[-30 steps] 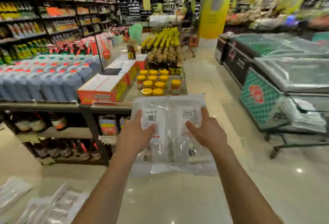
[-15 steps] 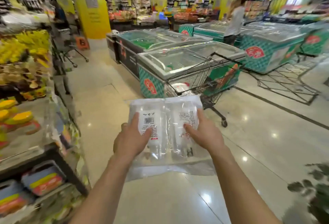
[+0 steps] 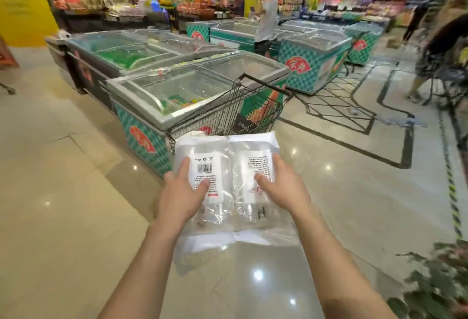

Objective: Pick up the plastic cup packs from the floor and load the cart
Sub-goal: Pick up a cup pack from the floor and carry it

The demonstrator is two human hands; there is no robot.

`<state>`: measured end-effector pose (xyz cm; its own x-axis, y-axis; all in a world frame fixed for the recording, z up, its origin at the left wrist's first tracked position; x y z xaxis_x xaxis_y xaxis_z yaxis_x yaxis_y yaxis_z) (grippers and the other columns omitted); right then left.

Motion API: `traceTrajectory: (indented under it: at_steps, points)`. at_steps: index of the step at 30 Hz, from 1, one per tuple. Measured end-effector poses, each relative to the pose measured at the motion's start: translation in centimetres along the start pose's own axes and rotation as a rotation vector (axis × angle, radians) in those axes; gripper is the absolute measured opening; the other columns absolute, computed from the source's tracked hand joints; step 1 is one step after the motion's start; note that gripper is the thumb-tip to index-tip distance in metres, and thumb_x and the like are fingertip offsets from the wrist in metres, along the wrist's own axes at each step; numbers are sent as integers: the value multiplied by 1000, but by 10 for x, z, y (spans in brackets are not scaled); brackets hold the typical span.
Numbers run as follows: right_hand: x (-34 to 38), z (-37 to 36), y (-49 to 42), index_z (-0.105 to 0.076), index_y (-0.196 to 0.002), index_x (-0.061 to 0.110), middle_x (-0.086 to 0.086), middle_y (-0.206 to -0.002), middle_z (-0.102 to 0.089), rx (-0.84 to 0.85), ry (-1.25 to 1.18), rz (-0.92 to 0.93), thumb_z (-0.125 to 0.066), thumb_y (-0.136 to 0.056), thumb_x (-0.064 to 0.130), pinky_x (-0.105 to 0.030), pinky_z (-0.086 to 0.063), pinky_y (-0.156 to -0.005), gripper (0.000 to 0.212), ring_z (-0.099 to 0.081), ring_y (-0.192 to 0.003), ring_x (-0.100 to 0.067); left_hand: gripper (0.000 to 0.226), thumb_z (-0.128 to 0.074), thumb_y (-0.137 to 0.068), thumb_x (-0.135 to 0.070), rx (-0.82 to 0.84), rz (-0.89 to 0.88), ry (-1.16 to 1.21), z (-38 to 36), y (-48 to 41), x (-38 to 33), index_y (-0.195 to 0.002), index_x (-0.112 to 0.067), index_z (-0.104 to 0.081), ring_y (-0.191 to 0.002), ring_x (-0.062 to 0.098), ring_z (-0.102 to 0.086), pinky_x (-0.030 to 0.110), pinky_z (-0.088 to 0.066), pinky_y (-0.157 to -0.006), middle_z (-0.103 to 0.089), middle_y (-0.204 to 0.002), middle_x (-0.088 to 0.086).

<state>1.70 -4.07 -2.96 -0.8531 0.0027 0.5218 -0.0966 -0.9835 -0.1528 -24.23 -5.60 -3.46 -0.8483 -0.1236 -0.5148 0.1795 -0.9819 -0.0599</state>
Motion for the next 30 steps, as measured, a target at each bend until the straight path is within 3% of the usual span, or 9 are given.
traceTrajectory:
  at_steps: [5,13,18,25,30]
  points:
    - [-28,-16,-106,-27,-143,28,-1,-119,-64,25,-29,16,-53,-85,57,-43,-53,-81,70,-61,-103,-23,76,-45,-87,-65,-4,-15,-43,-30,-98,-32,-150,-37,-13,-120,37,-49,43,-44,-93,-40,-144,15]
    - [-88,-58,-303,-20,-144,36,0,-121,-62,125,-104,119,-40,-72,72,-44,-54,-81,83,-61,-103,-22,74,-44,-91,-60,-26,125,-33,-105,-241,-87,-152,-34,-11,-122,37,-48,42,-41,-95,-36,-145,17]
    - [-117,-63,-411,-10,-152,32,-8,-144,-46,232,-91,146,-50,-88,59,-42,-47,-95,81,-50,-124,-27,74,-43,-91,-61,-43,210,-26,-134,-321,-129,-152,-34,-10,-126,36,-47,44,-44,-98,-32,-149,15]
    - [-105,-100,-535,-5,-152,35,-7,-150,-39,342,-37,271,-49,-88,61,-43,-44,-99,82,-46,-130,-28,72,-40,-93,-60,-70,356,18,-158,-410,-129,-151,-36,-7,-127,33,-46,43,-43,-93,-31,-151,13]
    - [-73,-159,-603,-5,-149,38,-9,-140,-48,410,5,340,-46,-87,63,-41,-49,-86,78,-54,-116,-28,68,-43,-95,-55,-126,420,78,-165,-470,-97,-151,-38,-8,-129,28,-45,40,-42,-94,-33,-150,9]
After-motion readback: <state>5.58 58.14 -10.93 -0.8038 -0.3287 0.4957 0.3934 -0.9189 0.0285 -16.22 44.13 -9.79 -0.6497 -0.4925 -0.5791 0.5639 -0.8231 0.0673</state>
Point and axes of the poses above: each hand's wrist, its own y-axis away from the middle knuckle, its own z-axis out of the back of the hand, x = y × z, the point moved 6 cm from there along -y, towards the middle knuckle
